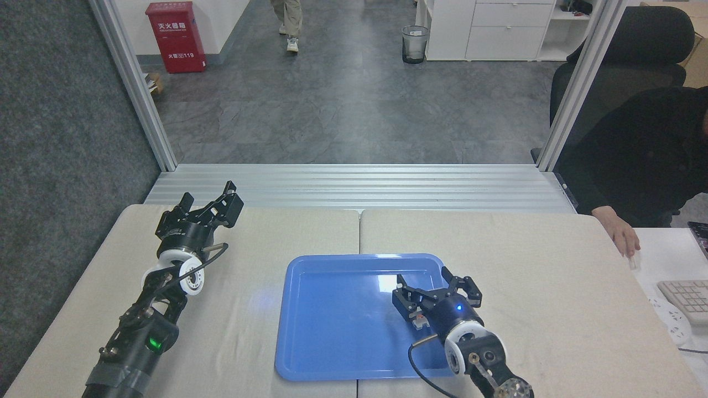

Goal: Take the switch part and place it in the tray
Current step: 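Open the right gripper to drop the part, then raise the arm away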

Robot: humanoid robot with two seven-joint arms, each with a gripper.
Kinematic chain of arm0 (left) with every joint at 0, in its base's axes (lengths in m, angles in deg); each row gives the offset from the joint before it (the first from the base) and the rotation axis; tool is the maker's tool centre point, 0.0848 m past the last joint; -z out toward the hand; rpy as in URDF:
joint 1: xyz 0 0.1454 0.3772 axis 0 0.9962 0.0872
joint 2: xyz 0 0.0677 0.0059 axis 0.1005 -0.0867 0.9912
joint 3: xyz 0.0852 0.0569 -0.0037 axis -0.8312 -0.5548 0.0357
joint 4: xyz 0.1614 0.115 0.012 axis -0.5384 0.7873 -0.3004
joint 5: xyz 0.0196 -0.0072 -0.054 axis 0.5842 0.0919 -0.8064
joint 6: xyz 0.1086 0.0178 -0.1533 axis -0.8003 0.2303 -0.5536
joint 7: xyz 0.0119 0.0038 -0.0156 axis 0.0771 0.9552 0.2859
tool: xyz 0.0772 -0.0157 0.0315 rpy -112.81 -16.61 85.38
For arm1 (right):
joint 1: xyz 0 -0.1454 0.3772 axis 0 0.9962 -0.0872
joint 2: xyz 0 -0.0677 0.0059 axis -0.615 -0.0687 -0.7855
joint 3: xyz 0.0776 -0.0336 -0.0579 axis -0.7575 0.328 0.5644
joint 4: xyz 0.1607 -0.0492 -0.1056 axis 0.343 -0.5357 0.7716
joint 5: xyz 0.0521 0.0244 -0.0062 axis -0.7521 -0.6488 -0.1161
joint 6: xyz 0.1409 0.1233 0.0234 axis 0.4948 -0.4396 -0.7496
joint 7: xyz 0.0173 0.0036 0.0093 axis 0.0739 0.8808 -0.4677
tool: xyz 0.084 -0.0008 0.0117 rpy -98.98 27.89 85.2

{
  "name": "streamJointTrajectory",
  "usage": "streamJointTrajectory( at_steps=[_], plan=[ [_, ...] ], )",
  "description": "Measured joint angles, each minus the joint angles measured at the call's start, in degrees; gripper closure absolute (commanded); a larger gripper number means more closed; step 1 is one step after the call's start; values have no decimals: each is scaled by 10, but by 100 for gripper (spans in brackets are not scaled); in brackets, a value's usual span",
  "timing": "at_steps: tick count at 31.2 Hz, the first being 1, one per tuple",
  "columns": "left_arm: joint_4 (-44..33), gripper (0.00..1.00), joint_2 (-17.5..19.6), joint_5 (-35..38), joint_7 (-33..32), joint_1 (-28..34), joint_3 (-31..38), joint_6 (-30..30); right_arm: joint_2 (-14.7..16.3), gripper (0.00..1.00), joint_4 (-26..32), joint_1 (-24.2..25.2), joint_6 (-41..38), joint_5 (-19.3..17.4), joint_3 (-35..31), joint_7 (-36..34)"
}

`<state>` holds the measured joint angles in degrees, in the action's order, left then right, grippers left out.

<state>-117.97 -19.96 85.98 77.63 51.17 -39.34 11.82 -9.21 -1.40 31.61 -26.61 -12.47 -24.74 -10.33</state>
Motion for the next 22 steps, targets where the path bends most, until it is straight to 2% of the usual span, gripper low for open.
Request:
streamJointTrajectory(
  at_steps=[5,12,17,22],
  plan=[
    [0,0,0,0,0,0,0,0,12,2,-16,-55,-21,-3,-21,-8],
    [0,0,0,0,0,0,0,0,45,1,-63,-128,-87,-4,-42,-70],
    [0,0,0,0,0,0,0,0,73,1,-97,-158,-129,-6,-53,-93],
    [0,0,0,0,0,0,0,0,100,1,-122,-167,-143,-11,-61,-108]
  ],
)
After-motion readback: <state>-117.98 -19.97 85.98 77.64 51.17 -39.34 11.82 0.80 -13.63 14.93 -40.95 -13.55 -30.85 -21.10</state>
